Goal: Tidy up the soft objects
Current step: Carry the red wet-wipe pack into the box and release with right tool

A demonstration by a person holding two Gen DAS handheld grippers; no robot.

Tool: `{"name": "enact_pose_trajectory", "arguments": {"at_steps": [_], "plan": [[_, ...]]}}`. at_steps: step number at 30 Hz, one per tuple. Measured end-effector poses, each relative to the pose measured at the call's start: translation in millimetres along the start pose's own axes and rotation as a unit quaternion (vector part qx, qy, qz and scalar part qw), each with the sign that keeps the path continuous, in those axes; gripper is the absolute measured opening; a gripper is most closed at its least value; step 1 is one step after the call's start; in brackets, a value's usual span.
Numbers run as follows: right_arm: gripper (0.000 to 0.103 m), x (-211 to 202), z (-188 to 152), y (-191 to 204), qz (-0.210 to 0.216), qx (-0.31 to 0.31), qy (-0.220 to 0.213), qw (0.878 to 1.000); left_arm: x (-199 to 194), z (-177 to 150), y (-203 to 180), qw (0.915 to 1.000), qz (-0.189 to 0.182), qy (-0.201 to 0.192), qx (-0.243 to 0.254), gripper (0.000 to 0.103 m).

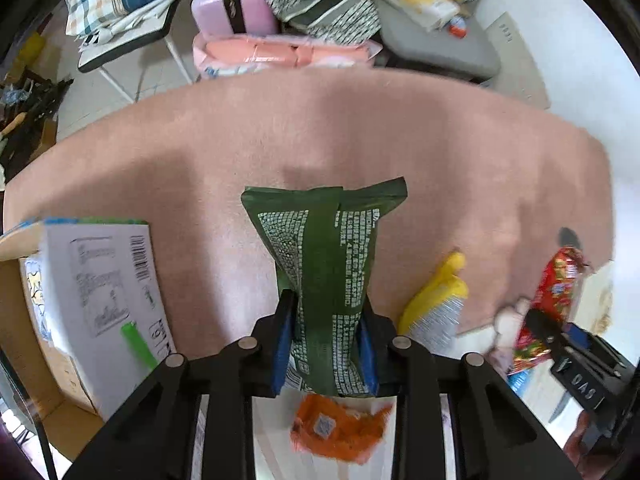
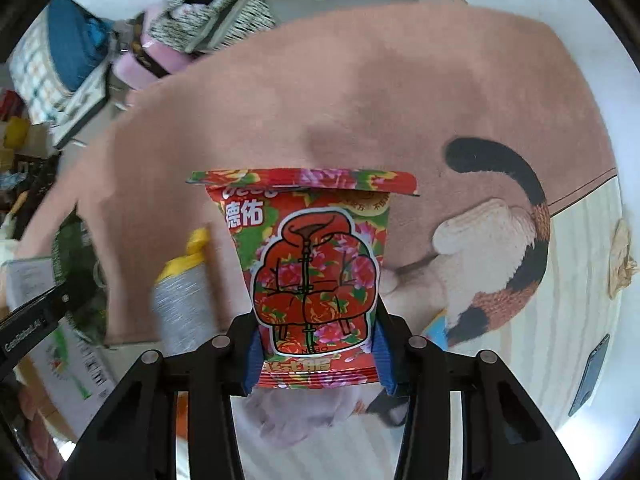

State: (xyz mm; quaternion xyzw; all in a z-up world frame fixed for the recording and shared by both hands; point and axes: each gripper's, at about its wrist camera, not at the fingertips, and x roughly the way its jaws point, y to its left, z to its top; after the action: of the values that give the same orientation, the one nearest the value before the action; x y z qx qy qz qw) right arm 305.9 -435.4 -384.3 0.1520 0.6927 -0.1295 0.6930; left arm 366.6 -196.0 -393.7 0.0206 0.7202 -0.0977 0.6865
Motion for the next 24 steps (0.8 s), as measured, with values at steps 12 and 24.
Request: {"name": "enact_pose_trajectory", "arguments": {"at_steps": [12, 24], "plan": [[0.047, -109.6, -107.7, 129.5, 0.088, -0.094, -0.054, 0.990, -161.1, -63.1, 81.8, 0.9901, -0.068, -0.123, -0.005, 0.019], [0.047, -67.6, -185.9, 295.3, 0.097, -0.155, -0.003, 0.983, -147.9, -107.8, 239.1, 0.9922, -0.014, -0.103, -0.069, 0.015]]}}
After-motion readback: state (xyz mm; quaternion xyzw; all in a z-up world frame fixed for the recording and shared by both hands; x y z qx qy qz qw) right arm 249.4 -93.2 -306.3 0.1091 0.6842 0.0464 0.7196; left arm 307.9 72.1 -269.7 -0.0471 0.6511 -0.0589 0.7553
